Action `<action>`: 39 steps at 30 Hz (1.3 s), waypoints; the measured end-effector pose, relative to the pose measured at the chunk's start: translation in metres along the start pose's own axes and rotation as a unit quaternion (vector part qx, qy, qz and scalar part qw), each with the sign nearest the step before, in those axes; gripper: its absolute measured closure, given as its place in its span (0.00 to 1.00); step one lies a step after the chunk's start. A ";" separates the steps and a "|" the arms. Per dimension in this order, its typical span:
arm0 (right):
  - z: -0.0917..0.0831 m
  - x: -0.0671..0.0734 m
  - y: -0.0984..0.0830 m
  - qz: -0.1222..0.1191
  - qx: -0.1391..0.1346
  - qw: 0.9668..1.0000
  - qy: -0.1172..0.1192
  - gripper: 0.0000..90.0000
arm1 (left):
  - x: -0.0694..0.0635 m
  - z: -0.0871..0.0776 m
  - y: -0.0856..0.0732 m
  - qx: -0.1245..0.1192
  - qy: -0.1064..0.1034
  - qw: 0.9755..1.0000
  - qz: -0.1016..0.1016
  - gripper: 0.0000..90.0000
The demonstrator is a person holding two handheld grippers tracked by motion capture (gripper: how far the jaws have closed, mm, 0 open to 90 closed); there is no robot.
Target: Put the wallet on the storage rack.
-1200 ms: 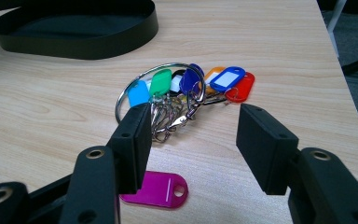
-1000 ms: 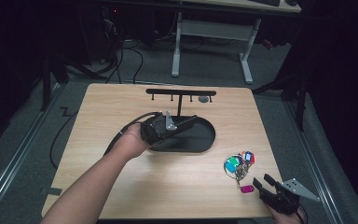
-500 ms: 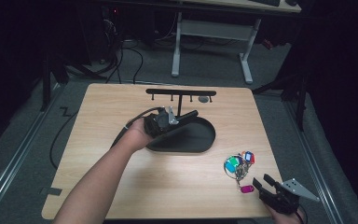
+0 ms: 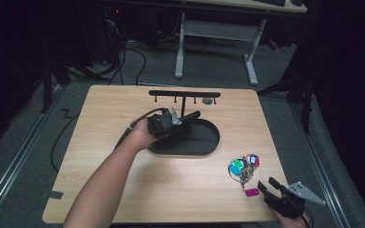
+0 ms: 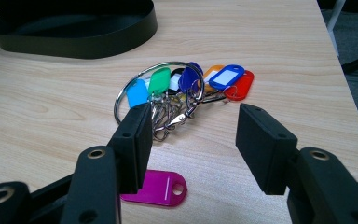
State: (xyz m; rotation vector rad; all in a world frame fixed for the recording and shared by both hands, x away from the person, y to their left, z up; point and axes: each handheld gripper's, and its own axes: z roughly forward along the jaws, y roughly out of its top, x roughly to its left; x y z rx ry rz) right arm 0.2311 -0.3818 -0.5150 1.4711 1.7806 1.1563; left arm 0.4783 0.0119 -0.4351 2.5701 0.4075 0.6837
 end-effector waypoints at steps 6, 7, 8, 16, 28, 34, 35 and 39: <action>0.001 -0.001 0.000 0.002 0.000 1.000 0.000 0.51 | 0.001 0.002 0.000 -0.004 0.004 1.000 0.002 0.82; 0.000 -0.001 0.000 0.002 0.000 1.000 0.000 0.51 | 0.001 0.002 0.000 -0.004 0.004 1.000 0.002 0.82; 0.000 -0.001 0.000 0.002 0.000 1.000 0.000 0.51 | 0.002 0.002 0.000 -0.005 0.004 1.000 0.002 0.82; 0.001 0.000 0.000 0.000 0.001 1.000 0.002 0.51 | 0.000 0.005 0.001 -0.007 -0.003 1.000 0.009 0.82; 0.001 -0.001 -0.001 0.000 0.003 1.000 0.001 0.52 | -0.004 0.004 -0.002 -0.012 -0.022 1.000 0.008 0.82; 0.001 -0.001 -0.001 0.000 0.003 1.000 0.001 0.52 | -0.012 0.004 -0.003 -0.006 -0.030 0.999 0.027 0.82; 0.001 -0.001 -0.001 0.000 0.003 1.000 0.001 0.52 | -0.011 0.004 -0.003 -0.003 -0.027 0.999 0.027 0.82; 0.001 -0.001 -0.001 -0.003 0.004 1.000 0.002 0.52 | -0.006 0.008 -0.006 0.005 -0.009 1.000 0.018 0.82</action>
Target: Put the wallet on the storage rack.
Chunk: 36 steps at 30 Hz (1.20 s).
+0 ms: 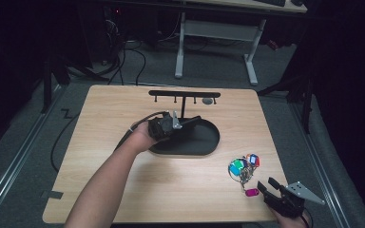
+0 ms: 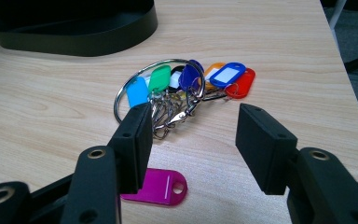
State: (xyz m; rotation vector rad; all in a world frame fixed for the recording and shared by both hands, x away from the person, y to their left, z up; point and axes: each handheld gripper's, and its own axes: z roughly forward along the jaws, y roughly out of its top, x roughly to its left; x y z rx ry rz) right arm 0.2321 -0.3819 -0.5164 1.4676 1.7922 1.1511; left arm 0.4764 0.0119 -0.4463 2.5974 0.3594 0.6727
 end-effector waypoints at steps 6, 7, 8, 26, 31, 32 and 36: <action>0.001 0.000 0.000 0.001 0.002 1.000 0.001 0.52 | 0.004 0.006 -0.005 0.016 0.001 1.000 -0.006 0.81; 0.001 0.000 0.000 0.001 0.002 1.000 0.001 0.52 | 0.005 0.006 -0.006 0.015 0.001 1.000 -0.008 0.80; 0.001 0.000 0.000 0.001 0.002 1.000 0.001 0.52 | 0.005 0.006 -0.006 0.015 0.001 1.000 -0.010 0.80; 0.002 0.002 0.000 -0.004 0.006 1.000 0.001 0.52 | -0.013 -0.006 -0.005 -0.008 -0.027 0.999 -0.037 0.69; 0.002 0.003 0.001 -0.002 0.004 1.000 0.002 0.52 | -0.029 0.000 -0.007 -0.004 -0.040 0.999 -0.013 0.77; 0.002 0.003 0.001 -0.001 0.005 1.000 0.002 0.52 | -0.032 0.002 -0.006 0.000 -0.042 0.999 -0.010 0.77; 0.003 0.003 0.001 -0.004 0.006 1.000 0.004 0.52 | -0.036 0.006 -0.004 0.003 -0.050 0.999 -0.012 0.75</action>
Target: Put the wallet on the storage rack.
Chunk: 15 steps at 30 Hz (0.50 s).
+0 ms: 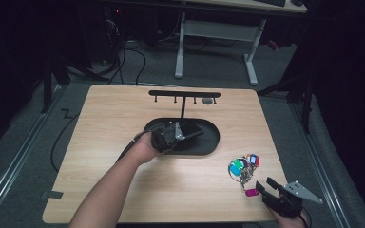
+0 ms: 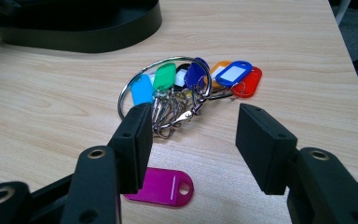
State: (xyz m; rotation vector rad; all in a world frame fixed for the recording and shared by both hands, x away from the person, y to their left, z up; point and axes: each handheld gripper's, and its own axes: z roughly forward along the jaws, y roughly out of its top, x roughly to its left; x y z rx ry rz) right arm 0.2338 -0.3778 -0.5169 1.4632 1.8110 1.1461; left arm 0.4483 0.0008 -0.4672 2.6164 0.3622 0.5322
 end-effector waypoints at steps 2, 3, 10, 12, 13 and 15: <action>0.000 0.000 0.000 0.000 0.000 1.000 0.000 0.52 | -0.001 0.001 0.001 0.000 -0.003 1.000 -0.002 0.73; 0.000 0.000 0.000 0.002 0.001 1.000 0.000 0.52 | 0.000 0.001 0.002 -0.003 -0.007 1.000 -0.009 0.72; 0.000 -0.001 0.000 0.004 0.000 1.000 -0.001 0.52 | 0.003 0.000 0.003 -0.017 -0.008 0.999 -0.040 0.68; 0.000 0.000 0.000 0.003 0.000 1.000 -0.001 0.52 | 0.003 0.000 0.002 -0.022 -0.011 0.999 -0.048 0.66; 0.000 0.000 0.000 0.002 0.000 1.000 -0.001 0.52 | 0.002 0.000 0.002 -0.018 -0.010 0.999 -0.046 0.65; 0.000 0.000 0.000 0.003 0.001 1.000 -0.001 0.52 | 0.002 -0.003 0.002 -0.024 -0.010 0.998 -0.052 0.62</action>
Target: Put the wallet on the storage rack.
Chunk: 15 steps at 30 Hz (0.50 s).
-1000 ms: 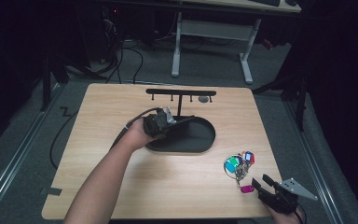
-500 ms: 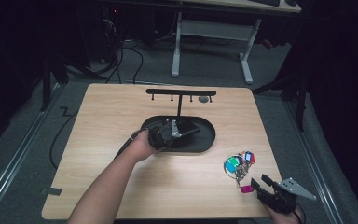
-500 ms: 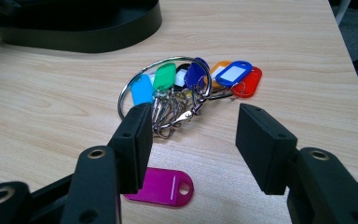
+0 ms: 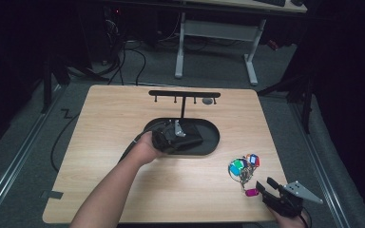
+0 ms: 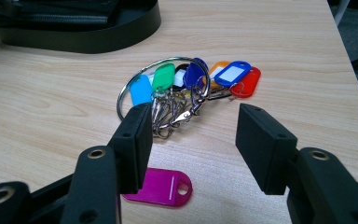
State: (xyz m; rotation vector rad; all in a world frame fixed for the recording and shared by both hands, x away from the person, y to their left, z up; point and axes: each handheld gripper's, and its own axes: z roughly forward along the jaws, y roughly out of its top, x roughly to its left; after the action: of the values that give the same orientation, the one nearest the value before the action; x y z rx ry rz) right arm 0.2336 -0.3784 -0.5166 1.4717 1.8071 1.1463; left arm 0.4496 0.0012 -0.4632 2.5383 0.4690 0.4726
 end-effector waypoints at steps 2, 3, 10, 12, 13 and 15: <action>0.000 0.000 0.000 0.000 0.000 1.000 0.000 0.52 | 0.000 -0.003 0.000 -0.004 0.002 1.000 -0.001 0.62; 0.000 0.000 0.000 -0.002 -0.001 1.000 0.000 0.52 | 0.001 -0.004 0.000 -0.005 0.003 1.000 -0.002 0.62; -0.001 0.001 0.001 -0.003 -0.004 1.000 0.001 0.52 | 0.001 -0.018 0.000 -0.022 0.003 1.000 -0.017 0.62; 0.000 0.000 0.001 -0.002 -0.003 1.000 0.001 0.52 | 0.000 -0.021 -0.002 -0.027 0.007 0.999 -0.016 0.65; 0.001 0.000 0.001 -0.003 -0.001 1.000 0.002 0.52 | -0.001 -0.023 -0.003 -0.026 0.010 1.000 -0.014 0.72; 0.002 0.001 0.001 -0.003 -0.001 1.000 0.002 0.52 | 0.001 -0.025 -0.008 -0.024 0.006 0.999 -0.020 0.79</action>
State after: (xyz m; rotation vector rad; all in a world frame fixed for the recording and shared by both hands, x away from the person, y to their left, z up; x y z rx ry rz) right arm 0.2354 -0.3773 -0.5161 1.4628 1.8107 1.1491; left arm 0.4381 0.0181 -0.4474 2.4758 0.5059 0.4782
